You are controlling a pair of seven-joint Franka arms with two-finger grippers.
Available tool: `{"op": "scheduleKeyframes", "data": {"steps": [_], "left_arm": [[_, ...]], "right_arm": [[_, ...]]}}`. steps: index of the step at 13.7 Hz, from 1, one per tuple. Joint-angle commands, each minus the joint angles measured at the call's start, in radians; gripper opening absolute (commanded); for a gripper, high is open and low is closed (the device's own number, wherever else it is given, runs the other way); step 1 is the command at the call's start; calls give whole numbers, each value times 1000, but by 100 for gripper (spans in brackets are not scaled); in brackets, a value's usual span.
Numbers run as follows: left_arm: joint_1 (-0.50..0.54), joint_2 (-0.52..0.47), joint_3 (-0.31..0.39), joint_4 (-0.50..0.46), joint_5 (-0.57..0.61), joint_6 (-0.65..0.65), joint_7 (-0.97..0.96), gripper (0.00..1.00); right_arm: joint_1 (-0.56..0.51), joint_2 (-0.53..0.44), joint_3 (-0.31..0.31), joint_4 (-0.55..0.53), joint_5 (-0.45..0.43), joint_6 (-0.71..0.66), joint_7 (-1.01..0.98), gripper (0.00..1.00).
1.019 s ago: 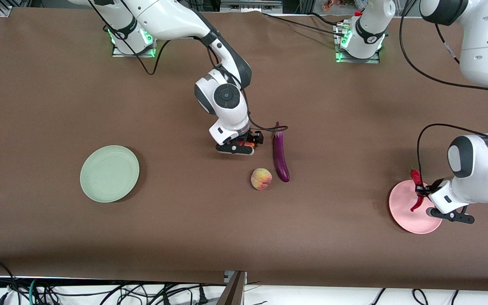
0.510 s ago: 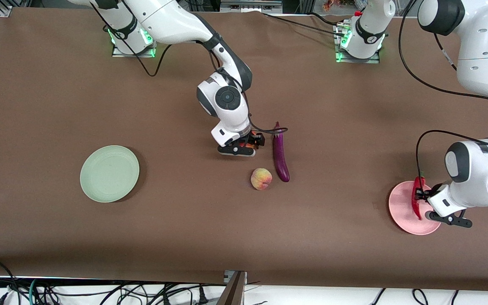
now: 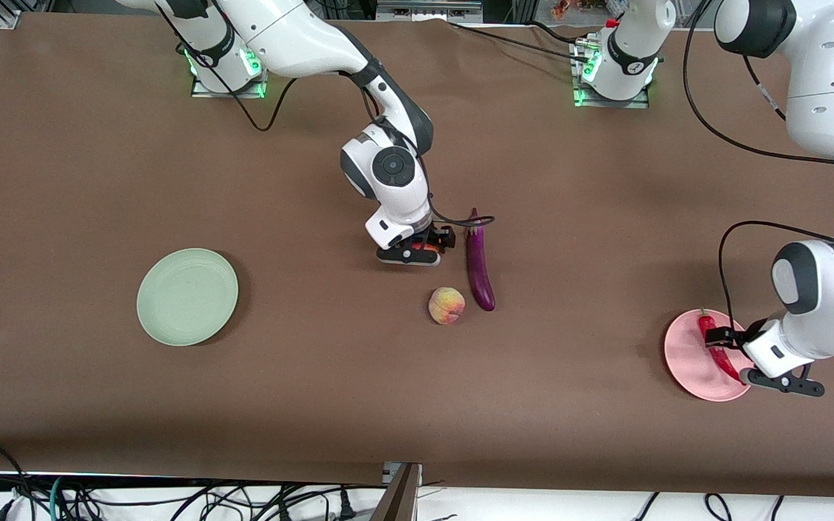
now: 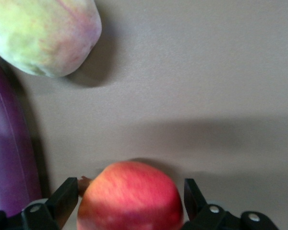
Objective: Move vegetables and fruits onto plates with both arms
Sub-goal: 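Release the chili on the pink plate while the right gripper lifts the apple, then place the apple on the green plate while the left gripper grasps the eggplant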
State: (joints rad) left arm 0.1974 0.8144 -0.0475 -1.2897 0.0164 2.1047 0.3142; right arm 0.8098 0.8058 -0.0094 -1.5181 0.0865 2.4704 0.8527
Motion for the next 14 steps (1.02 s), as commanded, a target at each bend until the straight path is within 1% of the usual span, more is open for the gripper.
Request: {"op": "scheduleKeyframes", "data": {"steps": [1, 2, 3, 4, 5, 6, 7, 8, 9, 10, 11, 12, 13, 14], "left_arm": [[1, -96, -8, -14, -85, -119, -55, 100], [-1, -128, -21, -19, -90, -171, -87, 100], [-1, -158, -49, -34, -90, -213, -134, 100], [-1, -184, -66, -42, -90, -236, -194, 100], [-1, -211, -95, -60, -90, -270, -249, 100], [-1, -242, -130, -81, -90, -299, -300, 100], [-1, -268, -162, -117, -90, -334, -357, 100], [-3, -287, -214, -156, -81, -351, -424, 100], [-7, -303, -263, -190, -76, -351, -505, 100], [-7, -322, -302, -218, -75, -351, -558, 100], [-7, -343, -336, -250, -76, -351, -588, 100], [-6, -362, -365, -281, -76, -351, -619, 100], [-6, -383, -392, -321, -76, -347, -642, 100], [-7, -395, -412, -341, -76, -333, -661, 100]], "right_arm": [[12, 20, -11, 19, -8, 15, 2, 73], [12, 18, -12, 19, -17, 15, 0, 60], [12, 15, -14, 19, -21, 15, -4, 57], [11, 12, -17, 19, -21, 13, -6, 57], [12, 12, -17, 19, -19, 13, 0, 63], [12, 13, -17, 19, -16, 15, 6, 88], [12, 13, -17, 19, -21, 15, 5, 90], [12, 13, -18, 19, -22, 15, 0, 79], [11, 15, -18, 19, -36, 15, -6, 59], [6, 13, -18, 19, -60, 15, -15, 37], [2, 13, -20, 19, -73, 15, -18, 27], [2, 12, -20, 19, -73, 15, -18, 20], [2, 9, -20, 19, -73, 15, -17, 20], [-1, 3, -23, 21, -73, 12, -20, 20]]}}
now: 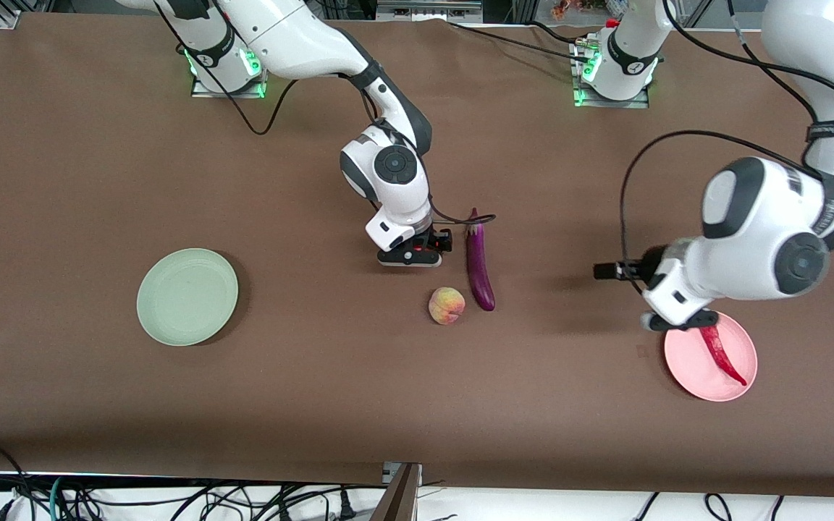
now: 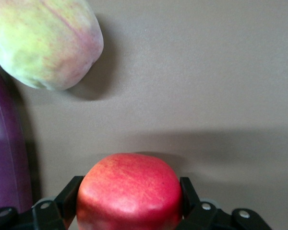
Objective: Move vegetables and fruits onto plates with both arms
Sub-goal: 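Place the apple on the green plate while the left gripper grasps the eggplant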
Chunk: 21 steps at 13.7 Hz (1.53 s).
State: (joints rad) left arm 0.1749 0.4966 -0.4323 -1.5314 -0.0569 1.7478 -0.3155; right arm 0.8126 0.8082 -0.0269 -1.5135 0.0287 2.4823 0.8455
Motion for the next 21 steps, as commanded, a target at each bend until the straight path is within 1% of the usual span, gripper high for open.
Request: {"op": "scheduleKeyframes", "data": {"steps": [1, 2, 3, 5, 7, 8, 9, 10, 11, 13, 15, 17, 19, 20, 21], "left_arm": [[15, -78, -46, -99, -3, 45, -66, 100], [17, -78, -68, -104, -8, 70, -92, 100], [15, -75, -80, -117, -9, 84, -108, 100], [15, -81, -97, -188, -15, 151, -125, 100], [14, -76, -143, -257, -17, 279, -195, 100], [14, -76, -169, -312, -17, 382, -238, 100], [12, -75, -199, -373, -17, 504, -282, 100], [-7, -64, -209, -424, -15, 618, -312, 100], [-47, -41, -207, -449, -9, 710, -347, 100], [-118, 8, -198, -458, 12, 801, -411, 100], [-167, 52, -175, -457, 105, 869, -486, 100], [-202, 100, -135, -454, 277, 917, -565, 100], [-209, 128, -122, -444, 415, 918, -632, 100], [-212, 143, -121, -443, 457, 918, -663, 97], [-227, 164, -121, -434, 480, 917, -701, 86]], "right_arm": [[-18, -12, -10, 16, -16, -6, -17, 20], [-32, -33, -10, 15, -16, -28, -32, 20], [-47, -61, -11, 16, -15, -78, -54, 20], [-114, -125, -11, 15, -9, -184, -165, 20], [-180, -174, -13, 13, -4, -302, -306, 20], [-219, -191, -24, 12, -4, -356, -380, 20], [-252, -204, -46, 10, -4, -408, -466, 20], [-280, -213, -73, 10, -3, -440, -564, 20], [-300, -215, -106, 9, -3, -459, -654, 20], [-346, -210, -163, -1, -3, -468, -834, 20], [-446, -199, -166, -7, 0, -462, -945, 20], [-515, -186, -163, -13, 2, -454, -1058, 20], [-578, -169, -163, -24, 3, -422, -1141, 20], [-610, -159, -162, -34, 8, -402, -1183, 20], [-627, -143, -162, -40, 37, -373, -1209, 21]]}}
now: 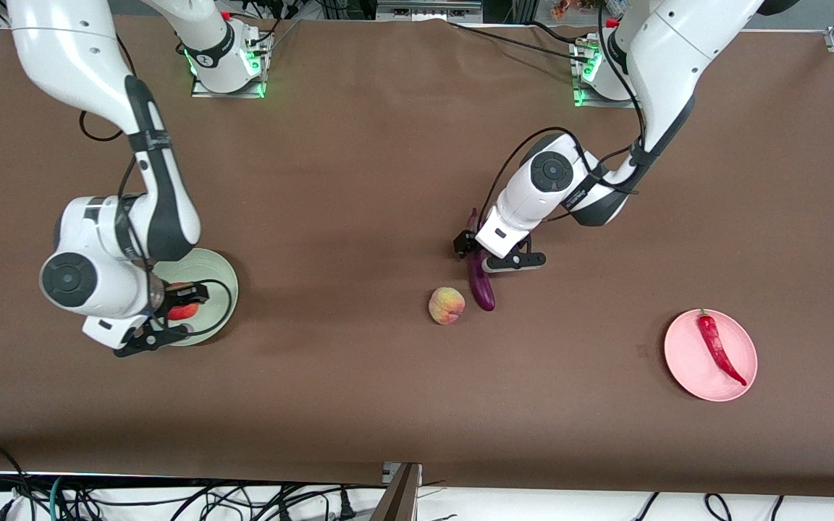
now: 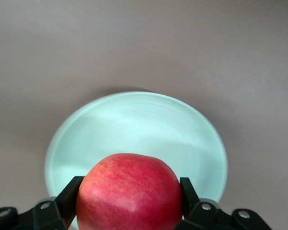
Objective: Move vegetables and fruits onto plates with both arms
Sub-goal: 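Place the apple on the green plate while the left gripper grasps the eggplant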
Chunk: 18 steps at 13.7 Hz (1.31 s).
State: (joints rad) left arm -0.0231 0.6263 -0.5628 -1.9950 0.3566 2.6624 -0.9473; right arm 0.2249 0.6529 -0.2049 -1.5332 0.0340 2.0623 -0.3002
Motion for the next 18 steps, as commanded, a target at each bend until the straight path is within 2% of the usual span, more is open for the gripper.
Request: {"op": "scheduleKeyframes", "data": {"steps": [1, 2, 3, 4, 5, 6, 7, 8, 9, 10, 13, 15, 18], "left_arm": [[-46, 55, 17, 35, 71, 4, -103, 75], [-69, 58, 35, 36, 71, 2, -114, 53], [-78, 56, 52, 41, 71, 2, -113, 24], [-78, 53, 55, 42, 71, 2, -110, 5], [-77, 52, 55, 42, 71, -1, -110, 0], [-67, 47, 55, 42, 71, -5, -108, 0], [-55, 30, 55, 42, 71, -12, -107, 0], [-26, -5, 54, 42, 71, -44, -100, 0], [7, -40, 43, 44, 71, -105, -82, 0], [34, -74, 37, 44, 64, -167, -38, 0], [119, -129, 5, 73, 47, -344, 108, 0], [198, -126, -25, 151, -20, -477, 253, 0], [271, -106, -17, 293, -91, -666, 451, 0]], "right_arm": [[-47, 25, 16, -30, 52, 65, -86, 21], [-52, 30, 16, -45, 56, 91, -94, 21], [-65, 31, 16, -65, 57, 119, -99, 21], [-68, 33, 16, -77, 58, 142, -99, 22], [-68, 45, 16, -82, 58, 157, -99, 22], [-68, 48, 16, -84, 61, 165, -99, 28], [-68, 48, 16, -84, 61, 165, -97, 40], [-67, 48, 16, -82, 64, 164, -94, 73], [-67, 44, 16, -79, 79, 161, -86, 95], [-64, 36, 16, -71, 95, 153, -86, 99], [-13, -31, 42, -41, 107, 101, -54, 99], [30, -64, 85, -36, 106, 99, 103, 99], [126, -68, 162, 10, 89, 111, 442, 99]]}}
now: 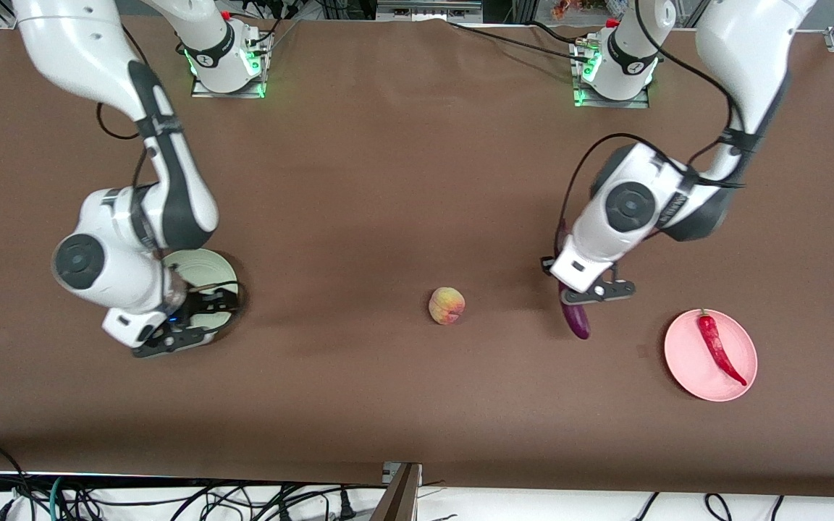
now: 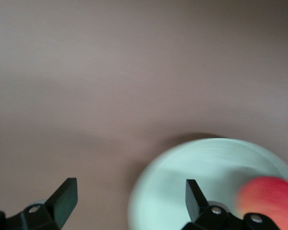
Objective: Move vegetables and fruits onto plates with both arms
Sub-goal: 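Carry the eggplant to the pink plate while the right gripper reaches the peach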
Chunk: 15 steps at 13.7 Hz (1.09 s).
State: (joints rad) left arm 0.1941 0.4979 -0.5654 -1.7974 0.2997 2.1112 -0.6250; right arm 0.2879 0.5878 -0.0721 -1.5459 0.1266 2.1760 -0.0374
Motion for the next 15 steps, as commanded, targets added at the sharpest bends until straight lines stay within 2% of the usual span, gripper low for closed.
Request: {"op": "scheduleKeyframes", "data": {"steps": [1, 4, 6, 8, 10, 11, 13, 14, 15], "left_arm": [[94, 33, -14, 139, -36, -150, 199, 0], [183, 92, -4, 239, -37, -168, 268, 0], [209, 146, 89, 323, -45, -171, 281, 0], [219, 256, 108, 403, -60, -162, 280, 0], [228, 292, 128, 426, -51, -161, 295, 0], [229, 300, 149, 434, -60, -157, 324, 0], [225, 312, 153, 437, -59, -134, 343, 0], [225, 317, 153, 434, -56, -129, 344, 6], [225, 327, 153, 438, -62, -126, 343, 42]], "right_arm": [[121, 3, 28, 47, -2, 7, 288, 99], [236, 50, 28, 90, -4, 124, 519, 99], [295, 82, 26, 90, -7, 223, 563, 99], [358, 128, 22, 90, -7, 331, 647, 99], [404, 177, 14, 92, -53, 439, 704, 99], [415, 200, 6, 93, -92, 470, 721, 99], [436, 248, 6, 131, -114, 517, 749, 99], [454, 273, -1, 165, -114, 519, 749, 99], [476, 297, -17, 199, -114, 519, 751, 99]]}}
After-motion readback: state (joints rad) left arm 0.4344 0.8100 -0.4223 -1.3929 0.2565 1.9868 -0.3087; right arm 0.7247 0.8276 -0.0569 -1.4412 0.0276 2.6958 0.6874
